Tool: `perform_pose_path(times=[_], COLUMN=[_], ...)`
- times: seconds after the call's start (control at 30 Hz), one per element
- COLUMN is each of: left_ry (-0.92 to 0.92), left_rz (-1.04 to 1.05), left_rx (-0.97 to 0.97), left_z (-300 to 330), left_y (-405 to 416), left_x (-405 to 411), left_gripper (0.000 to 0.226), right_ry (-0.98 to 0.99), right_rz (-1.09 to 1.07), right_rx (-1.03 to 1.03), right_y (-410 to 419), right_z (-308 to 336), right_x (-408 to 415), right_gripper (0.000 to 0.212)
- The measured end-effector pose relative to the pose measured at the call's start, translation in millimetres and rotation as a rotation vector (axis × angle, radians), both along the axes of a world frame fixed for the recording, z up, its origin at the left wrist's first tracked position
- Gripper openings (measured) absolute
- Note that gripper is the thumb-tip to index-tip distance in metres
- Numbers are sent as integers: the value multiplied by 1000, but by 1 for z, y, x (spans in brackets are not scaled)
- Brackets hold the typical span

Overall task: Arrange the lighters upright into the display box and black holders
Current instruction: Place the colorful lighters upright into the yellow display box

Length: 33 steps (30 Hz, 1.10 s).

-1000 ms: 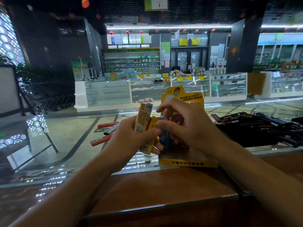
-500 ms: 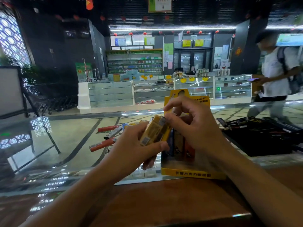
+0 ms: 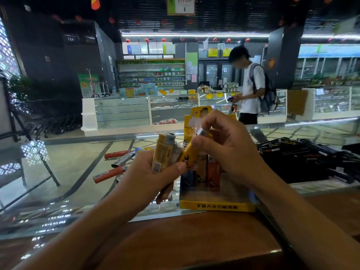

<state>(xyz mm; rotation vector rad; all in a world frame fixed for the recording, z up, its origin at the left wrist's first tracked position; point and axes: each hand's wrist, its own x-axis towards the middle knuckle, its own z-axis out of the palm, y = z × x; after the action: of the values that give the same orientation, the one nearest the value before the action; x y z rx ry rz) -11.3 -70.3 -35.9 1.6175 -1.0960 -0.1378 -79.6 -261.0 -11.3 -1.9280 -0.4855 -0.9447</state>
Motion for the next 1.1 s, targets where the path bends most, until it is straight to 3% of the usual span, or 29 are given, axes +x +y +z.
perform_pose_path(times=[0.13, 0.33, 0.57, 0.73, 1.0, 1.1], left_ry=[-41, 155, 87, -14, -82, -110], left_rz=[10, -25, -4, 156, 105, 90], left_rx=[16, -87, -30, -69, 297, 324], left_z=[-1, 2, 2, 0, -13, -15], left_y=[-2, -3, -4, -1, -2, -2], left_x=[-3, -3, -3, 6, 13, 16], left_gripper=[35, 37, 22, 10, 17, 16], right_ry=[-3, 28, 42, -22, -2, 1], right_rz=[-42, 23, -18, -138, -268, -332], right_rx=[-18, 33, 29, 110, -64, -152], right_y=[3, 1, 2, -9, -22, -21], right_z=[-4, -4, -7, -8, -11, -18], right_x=[1, -3, -5, -3, -16, -23], right_gripper=[14, 32, 33, 27, 29, 29])
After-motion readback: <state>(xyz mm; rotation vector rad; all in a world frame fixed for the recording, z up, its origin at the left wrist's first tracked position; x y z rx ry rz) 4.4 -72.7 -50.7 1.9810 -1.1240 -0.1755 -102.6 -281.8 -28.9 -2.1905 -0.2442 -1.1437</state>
